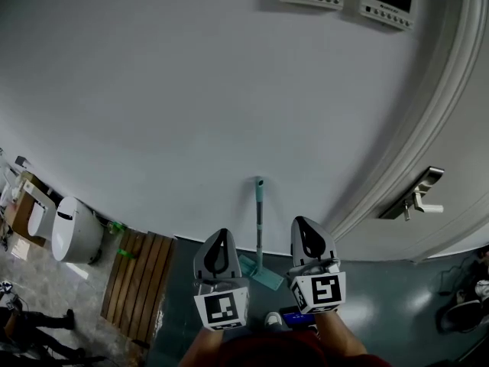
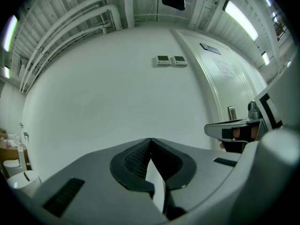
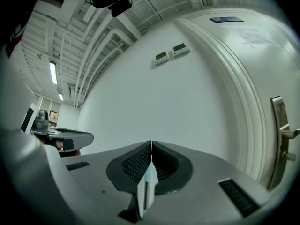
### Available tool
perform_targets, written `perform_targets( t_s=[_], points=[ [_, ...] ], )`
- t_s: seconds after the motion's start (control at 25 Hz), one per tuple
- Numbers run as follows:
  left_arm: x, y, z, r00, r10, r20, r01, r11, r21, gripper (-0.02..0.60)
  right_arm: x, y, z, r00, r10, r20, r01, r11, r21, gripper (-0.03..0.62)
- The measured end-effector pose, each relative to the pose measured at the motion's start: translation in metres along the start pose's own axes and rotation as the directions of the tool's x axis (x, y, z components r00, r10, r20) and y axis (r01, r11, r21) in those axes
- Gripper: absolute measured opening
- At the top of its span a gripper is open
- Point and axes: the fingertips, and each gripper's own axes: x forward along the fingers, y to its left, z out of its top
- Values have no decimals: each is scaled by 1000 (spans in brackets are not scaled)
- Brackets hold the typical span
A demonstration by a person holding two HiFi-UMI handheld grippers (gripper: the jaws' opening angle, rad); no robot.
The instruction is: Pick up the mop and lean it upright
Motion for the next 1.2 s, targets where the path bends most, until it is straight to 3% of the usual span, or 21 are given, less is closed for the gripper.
perform_targets(
  t_s=[1.2],
  points=[
    [17, 13, 1, 1000, -7, -2, 7, 1000, -9, 14, 38, 12, -26, 998, 20, -55, -20, 1000, 2, 18]
  ],
)
